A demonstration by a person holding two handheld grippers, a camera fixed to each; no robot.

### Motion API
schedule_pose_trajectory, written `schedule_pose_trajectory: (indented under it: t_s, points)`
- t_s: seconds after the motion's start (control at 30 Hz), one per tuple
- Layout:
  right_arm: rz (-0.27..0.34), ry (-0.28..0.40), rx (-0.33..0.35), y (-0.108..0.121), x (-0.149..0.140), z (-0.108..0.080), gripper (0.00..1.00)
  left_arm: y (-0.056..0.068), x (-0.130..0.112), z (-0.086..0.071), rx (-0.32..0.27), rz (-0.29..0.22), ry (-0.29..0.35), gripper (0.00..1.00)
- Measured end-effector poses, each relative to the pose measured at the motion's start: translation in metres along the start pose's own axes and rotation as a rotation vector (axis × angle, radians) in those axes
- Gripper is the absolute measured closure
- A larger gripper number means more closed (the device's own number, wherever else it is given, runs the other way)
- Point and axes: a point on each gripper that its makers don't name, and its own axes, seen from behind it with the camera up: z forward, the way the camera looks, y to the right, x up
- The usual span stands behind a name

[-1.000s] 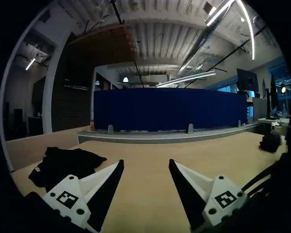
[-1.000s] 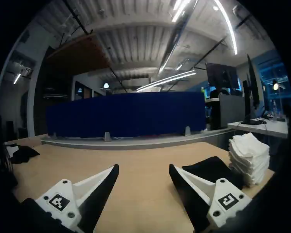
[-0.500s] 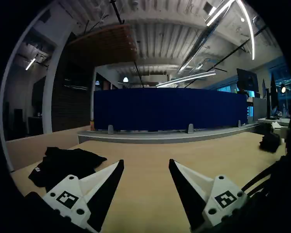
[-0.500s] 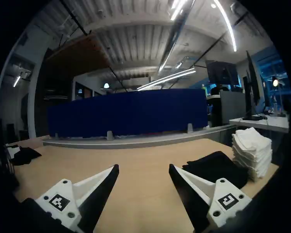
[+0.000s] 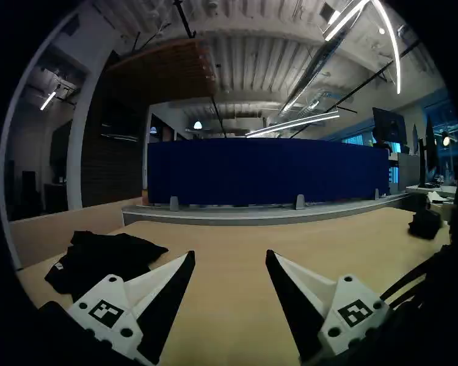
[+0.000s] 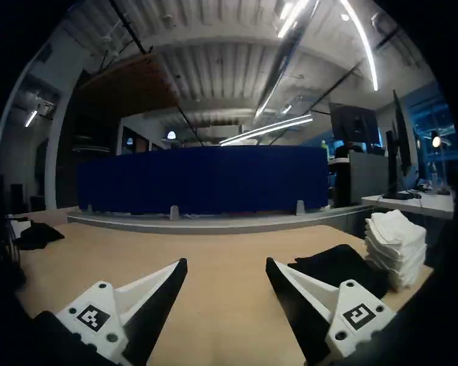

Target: Fold towel

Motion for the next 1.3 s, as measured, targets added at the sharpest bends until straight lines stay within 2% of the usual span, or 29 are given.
schedule_pose_trajectory:
  t_s: [0.2, 1.3]
  points:
    - [-0.022, 0.0, -0.009, 0.0007, -0.0003, 0.0013, 0.0, 0.0, -0.0002, -0.0003, 0.0, 0.0, 0.0, 0.15]
    - [-0.023, 0.0, -0.013, 0.0018, -0.0001, -0.0006, 0.0, 0.0008, 0.0, -0.0004, 0.0, 0.0, 0.0, 0.15]
